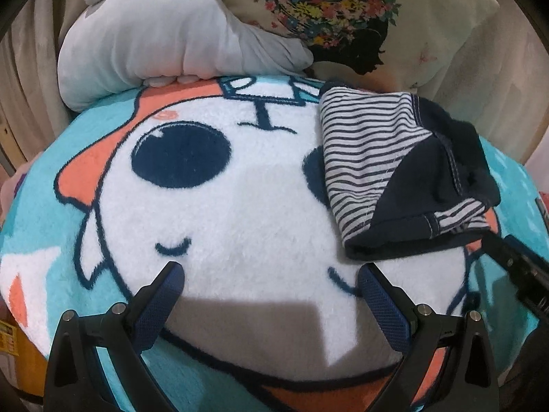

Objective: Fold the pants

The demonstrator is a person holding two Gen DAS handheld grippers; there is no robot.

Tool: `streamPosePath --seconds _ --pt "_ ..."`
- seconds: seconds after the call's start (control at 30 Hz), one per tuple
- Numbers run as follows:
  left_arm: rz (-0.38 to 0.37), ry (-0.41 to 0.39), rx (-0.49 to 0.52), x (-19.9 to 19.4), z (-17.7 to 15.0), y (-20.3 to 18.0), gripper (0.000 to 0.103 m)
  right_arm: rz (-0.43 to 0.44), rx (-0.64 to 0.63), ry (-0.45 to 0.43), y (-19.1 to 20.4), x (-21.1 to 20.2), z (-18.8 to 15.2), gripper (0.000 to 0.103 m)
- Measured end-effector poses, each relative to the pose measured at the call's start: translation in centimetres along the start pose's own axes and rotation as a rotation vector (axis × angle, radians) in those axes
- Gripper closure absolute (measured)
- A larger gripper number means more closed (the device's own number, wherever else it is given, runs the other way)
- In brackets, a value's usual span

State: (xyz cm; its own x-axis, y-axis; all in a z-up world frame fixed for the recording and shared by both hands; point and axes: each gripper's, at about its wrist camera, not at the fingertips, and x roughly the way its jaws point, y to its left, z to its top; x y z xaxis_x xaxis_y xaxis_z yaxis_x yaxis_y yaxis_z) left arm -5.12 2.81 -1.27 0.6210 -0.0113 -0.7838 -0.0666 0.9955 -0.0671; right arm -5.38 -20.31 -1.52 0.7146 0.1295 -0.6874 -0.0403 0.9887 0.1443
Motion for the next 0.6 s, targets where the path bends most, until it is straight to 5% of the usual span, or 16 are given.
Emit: streamPosePath --seconds 0.4,0.6 --pt "-0.015 0.000 0.086 -0.1 -0.2 -0.2 0.001 0.031 0.074 -0.012 -2.2 -0.4 0.8 0.029" --pt "-0.180 -0.043 -0.024 -2.7 3.7 1.4 0.004 0.143 0.136 -0.018 -4.2 -0.6 4.1 0.029"
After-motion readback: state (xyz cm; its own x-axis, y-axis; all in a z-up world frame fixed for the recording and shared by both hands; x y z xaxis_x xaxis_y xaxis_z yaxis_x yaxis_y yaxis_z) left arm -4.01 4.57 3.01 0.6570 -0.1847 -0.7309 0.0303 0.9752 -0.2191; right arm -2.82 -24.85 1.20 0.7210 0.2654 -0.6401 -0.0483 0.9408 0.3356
